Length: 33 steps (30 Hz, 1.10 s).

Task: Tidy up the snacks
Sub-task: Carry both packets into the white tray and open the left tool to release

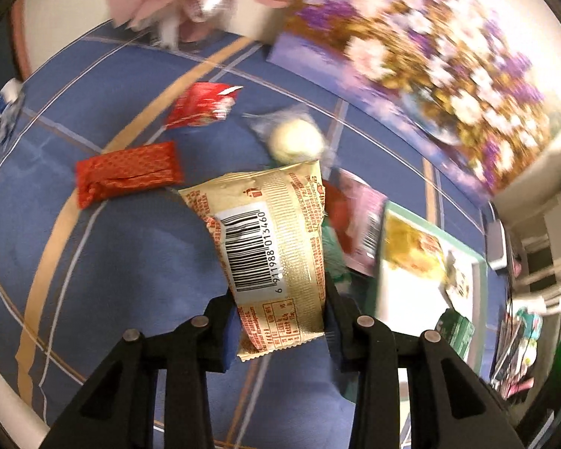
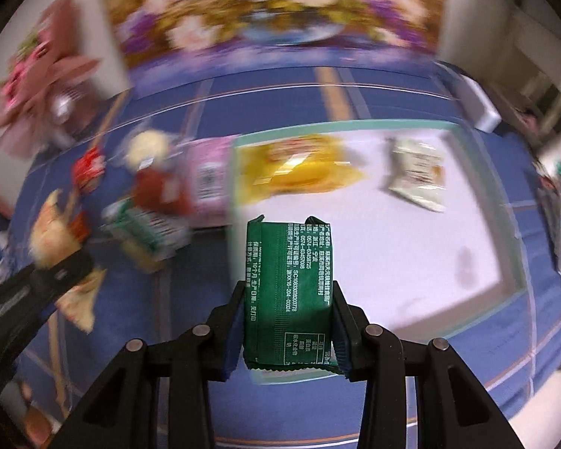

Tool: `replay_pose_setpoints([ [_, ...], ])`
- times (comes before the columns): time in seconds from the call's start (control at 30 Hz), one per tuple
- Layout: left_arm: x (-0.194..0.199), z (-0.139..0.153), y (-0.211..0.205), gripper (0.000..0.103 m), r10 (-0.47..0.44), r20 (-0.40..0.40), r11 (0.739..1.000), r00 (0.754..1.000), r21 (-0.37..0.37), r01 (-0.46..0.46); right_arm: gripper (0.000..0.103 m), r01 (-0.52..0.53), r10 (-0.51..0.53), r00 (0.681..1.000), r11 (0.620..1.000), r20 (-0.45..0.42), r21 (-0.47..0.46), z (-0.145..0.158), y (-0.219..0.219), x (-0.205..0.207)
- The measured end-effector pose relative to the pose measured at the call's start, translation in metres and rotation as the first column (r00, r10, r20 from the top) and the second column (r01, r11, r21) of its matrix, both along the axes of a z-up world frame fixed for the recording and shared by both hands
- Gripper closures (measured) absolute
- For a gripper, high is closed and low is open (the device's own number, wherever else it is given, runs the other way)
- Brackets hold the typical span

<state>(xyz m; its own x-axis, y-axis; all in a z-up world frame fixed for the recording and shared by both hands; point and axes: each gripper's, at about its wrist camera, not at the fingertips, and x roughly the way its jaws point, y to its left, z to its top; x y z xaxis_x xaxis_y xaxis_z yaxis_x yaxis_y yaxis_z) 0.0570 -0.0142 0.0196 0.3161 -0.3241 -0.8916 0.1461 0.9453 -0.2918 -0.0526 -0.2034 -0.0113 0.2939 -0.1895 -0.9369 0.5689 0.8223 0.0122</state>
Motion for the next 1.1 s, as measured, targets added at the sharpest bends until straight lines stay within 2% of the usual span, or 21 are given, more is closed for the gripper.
replay_pose_setpoints([
  [0.2,-0.025,-0.003,-0.047,0.064,-0.156,0.019,0.988,0.988,0.001,0.156,0.061,0.175,-0.175,0.984,0.984,-0.022,0.012,-0.007,-0.048,-0.025],
  [0.47,-0.062,-0.020,-0.110,0.064,-0.357,0.020,0.933,0.934,0.043,0.356,0.061,0.319,-0.319,0.947,0.947,-0.028,0.028,-0.011,-0.094,-0.054],
  [0.77,-0.074,-0.048,-0.143,0.063,-0.452,-0.005,0.888,0.892,0.087,0.451,0.060,0.353,-0.349,0.934,0.934,-0.071,0.050,-0.030,-0.108,-0.058],
  [1.1,-0.077,-0.068,-0.155,0.063,-0.485,-0.029,0.866,0.874,0.125,0.485,0.060,0.331,-0.324,0.940,0.942,-0.105,0.050,-0.044,-0.103,-0.051],
])
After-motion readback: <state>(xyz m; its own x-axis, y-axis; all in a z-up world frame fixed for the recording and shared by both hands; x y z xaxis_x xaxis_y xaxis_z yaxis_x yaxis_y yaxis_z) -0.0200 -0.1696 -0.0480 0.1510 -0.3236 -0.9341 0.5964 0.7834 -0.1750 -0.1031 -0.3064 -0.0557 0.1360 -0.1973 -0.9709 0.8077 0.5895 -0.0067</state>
